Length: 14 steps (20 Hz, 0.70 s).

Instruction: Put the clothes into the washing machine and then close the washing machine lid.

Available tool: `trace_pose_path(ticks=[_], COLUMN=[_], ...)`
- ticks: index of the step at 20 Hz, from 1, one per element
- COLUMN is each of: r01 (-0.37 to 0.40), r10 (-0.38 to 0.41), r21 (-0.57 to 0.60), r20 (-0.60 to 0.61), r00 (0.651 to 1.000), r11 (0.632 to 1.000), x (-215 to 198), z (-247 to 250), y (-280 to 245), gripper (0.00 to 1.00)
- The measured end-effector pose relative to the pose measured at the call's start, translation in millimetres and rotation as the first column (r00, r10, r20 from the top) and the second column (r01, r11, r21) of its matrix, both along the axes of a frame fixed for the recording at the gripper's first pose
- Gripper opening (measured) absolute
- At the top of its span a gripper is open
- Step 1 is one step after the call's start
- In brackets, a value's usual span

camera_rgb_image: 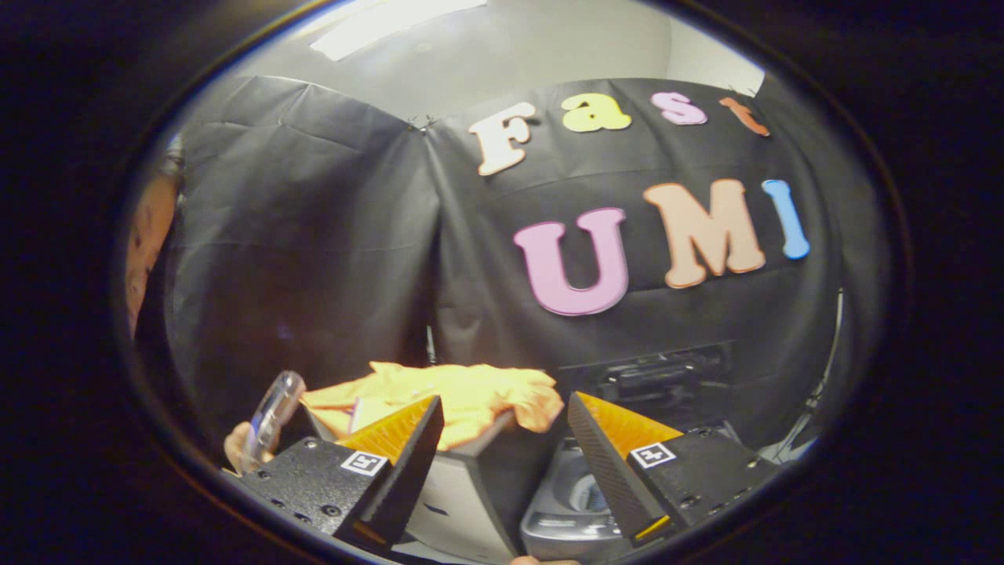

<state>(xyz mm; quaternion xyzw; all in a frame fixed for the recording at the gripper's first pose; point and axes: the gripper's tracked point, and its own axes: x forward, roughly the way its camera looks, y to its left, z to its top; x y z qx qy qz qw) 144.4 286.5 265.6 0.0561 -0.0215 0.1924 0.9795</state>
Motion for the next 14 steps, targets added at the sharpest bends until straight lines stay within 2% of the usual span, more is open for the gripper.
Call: trace_pose_path(ticks=[3, 9, 14], r01=[-0.084, -0.097, -0.138], r10=[0.084, 0.091, 0.109], r21=[0.0, -0.128, -0.153], r20=[-0.012, -0.049, -0.183], r00=[0.996, 0.995, 0.977], r11=[0.996, 0.987, 0.979], x=[26, 78, 113], z=[15, 16, -10], y=[51, 125, 174], gripper=[0.97, 0.97, 0.97])
